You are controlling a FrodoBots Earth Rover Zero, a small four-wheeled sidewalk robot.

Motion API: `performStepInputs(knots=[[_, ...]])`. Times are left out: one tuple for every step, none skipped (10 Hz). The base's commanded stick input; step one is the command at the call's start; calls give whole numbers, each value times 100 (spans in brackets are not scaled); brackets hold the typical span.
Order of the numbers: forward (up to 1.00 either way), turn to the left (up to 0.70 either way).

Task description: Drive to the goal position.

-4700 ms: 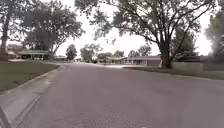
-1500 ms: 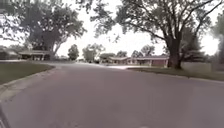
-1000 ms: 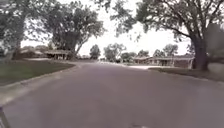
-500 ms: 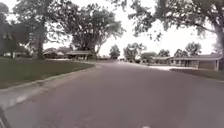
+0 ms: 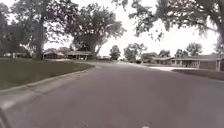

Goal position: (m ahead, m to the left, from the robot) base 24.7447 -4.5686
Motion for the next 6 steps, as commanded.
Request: performStepInputs(knots=[[70,0],[70,0],[70,0],[70,0],[70,0],[70,0]])
